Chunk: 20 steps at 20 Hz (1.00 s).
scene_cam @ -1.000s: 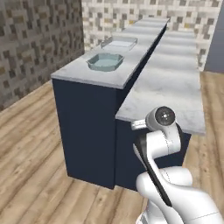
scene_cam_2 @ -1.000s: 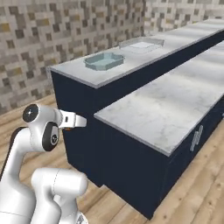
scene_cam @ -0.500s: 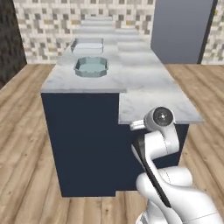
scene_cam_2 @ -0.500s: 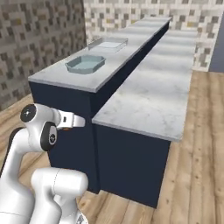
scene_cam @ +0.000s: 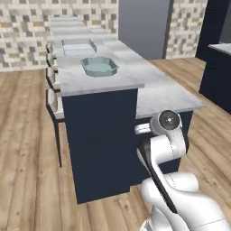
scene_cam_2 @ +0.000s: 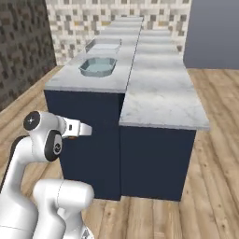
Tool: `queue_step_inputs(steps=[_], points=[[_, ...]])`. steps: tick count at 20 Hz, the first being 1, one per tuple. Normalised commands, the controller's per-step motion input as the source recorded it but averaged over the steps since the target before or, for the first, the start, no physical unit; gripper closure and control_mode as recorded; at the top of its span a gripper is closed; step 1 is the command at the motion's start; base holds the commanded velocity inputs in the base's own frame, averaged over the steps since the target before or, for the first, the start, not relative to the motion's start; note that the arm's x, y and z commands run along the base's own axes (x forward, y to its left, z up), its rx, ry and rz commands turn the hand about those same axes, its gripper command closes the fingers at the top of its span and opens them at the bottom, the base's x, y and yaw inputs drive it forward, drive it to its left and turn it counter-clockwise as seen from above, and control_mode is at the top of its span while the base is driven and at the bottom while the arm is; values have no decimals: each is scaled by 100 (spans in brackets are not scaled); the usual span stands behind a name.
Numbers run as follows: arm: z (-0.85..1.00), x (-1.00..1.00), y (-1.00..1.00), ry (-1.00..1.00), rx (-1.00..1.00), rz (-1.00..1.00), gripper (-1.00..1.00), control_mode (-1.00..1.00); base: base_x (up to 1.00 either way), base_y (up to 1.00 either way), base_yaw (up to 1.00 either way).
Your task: Place the cold items (mushroom and broccoli) from the fridge in one tupperware on the dining counter. Place the warm items (kebab skewer and hot dog) in the stove area in another tupperware.
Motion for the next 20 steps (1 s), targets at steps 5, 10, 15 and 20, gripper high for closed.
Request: queue_step_inputs(steps=[5,10,15,20], points=[[0,0,0,0,0,0,100,100,-58,100,-45],[0,0,0,0,0,0,100,100,-50,100,-47],[0,0,0,0,0,0,100,100,-22,100,-50],[0,0,0,0,0,0,100,100,-6,100,-53]])
